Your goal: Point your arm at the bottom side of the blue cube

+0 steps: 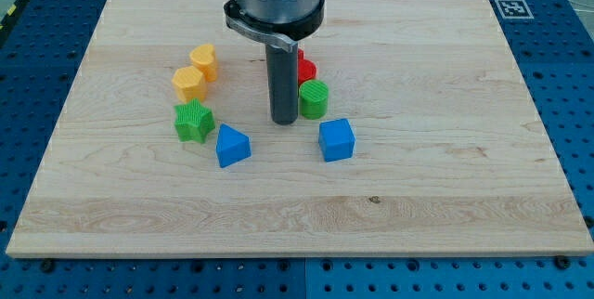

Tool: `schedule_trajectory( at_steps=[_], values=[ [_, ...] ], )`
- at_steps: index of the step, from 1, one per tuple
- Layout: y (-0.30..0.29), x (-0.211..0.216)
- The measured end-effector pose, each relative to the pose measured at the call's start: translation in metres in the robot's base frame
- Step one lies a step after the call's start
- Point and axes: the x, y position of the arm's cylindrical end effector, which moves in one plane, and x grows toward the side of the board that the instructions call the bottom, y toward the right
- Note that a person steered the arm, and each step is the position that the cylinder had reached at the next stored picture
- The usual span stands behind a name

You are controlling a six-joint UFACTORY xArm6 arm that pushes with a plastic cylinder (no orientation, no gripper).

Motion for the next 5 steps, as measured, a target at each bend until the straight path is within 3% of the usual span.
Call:
schedule_trajectory(
  at_steps=[5],
  values=[
    [0.016, 0.082]
  ],
)
